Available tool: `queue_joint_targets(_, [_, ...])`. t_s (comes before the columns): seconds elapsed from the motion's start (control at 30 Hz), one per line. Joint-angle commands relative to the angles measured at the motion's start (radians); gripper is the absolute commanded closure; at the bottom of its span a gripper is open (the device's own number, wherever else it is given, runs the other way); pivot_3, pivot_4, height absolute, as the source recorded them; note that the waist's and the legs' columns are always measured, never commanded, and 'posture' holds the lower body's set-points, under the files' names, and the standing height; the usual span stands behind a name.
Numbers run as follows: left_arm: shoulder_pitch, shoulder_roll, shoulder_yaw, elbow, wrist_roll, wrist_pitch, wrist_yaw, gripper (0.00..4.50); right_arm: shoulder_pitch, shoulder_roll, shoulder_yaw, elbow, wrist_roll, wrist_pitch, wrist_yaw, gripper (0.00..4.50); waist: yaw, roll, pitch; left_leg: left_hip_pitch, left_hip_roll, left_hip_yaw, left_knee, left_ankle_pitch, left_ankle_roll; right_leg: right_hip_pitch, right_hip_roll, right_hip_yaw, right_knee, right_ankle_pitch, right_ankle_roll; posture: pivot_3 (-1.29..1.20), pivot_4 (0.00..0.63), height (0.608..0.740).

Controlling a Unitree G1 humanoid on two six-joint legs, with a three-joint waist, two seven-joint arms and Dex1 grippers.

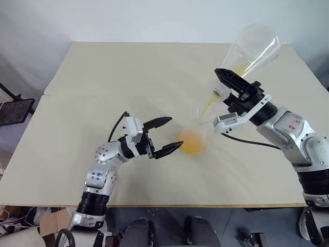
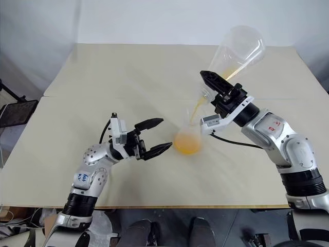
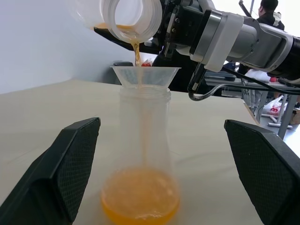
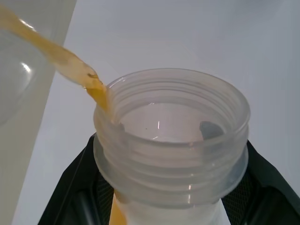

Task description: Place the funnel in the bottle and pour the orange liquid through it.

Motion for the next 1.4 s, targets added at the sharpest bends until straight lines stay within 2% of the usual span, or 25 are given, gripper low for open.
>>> queue_joint_targets(0.03, [-0.002, -0.006, -0.01, -0.018, -0.002, -0.006, -0.001, 0.0, -0.003, -0.021, -0.031, -0.049, 0.006, 0.0, -0.025, 2.04, 0.0, 0.0, 0.0, 0.0, 0.0, 0.0, 0.0, 0.0, 0.0, 0.0, 0.0, 0.0, 0.0, 0.0, 0.0, 0.0, 0.15, 0.74])
queue_joint_targets(0.97, [-0.021, -0.019, -0.01, 0.007, 0.005, -0.017, -0.002, 0.0, 0.046, -0.01, -0.041, -0.088, 0.001, 0.021, -0.051, 2.04, 0.001, 0.0, 0.0, 0.0, 0.0, 0.0, 0.0, 0.0, 0.0, 0.0, 0.0, 0.0, 0.0, 0.0, 0.0, 0.0, 0.15, 0.74])
queue_joint_targets(1.27, [-0.026, -0.017, -0.01, 0.014, 0.005, -0.017, -0.009, 0.0, 0.075, 0.03, -0.064, -0.134, 0.218, 0.076, 0.067, 2.04, 0.001, 0.0, 0.0, 0.0, 0.0, 0.0, 0.0, 0.0, 0.0, 0.001, 0.0, 0.0, 0.0, 0.0, 0.0, 0.0, 0.15, 0.74])
queue_joint_targets(1.4, [-0.029, -0.015, -0.011, 0.017, 0.005, -0.016, -0.013, 0.0, 0.093, 0.077, -0.111, -0.179, 0.421, 0.19, 0.173, 2.04, 0.002, 0.0, 0.0, 0.0, 0.0, 0.0, 0.0, 0.0, 0.0, 0.001, 0.0, -0.001, 0.0, 0.0, 0.0, 0.0, 0.15, 0.74])
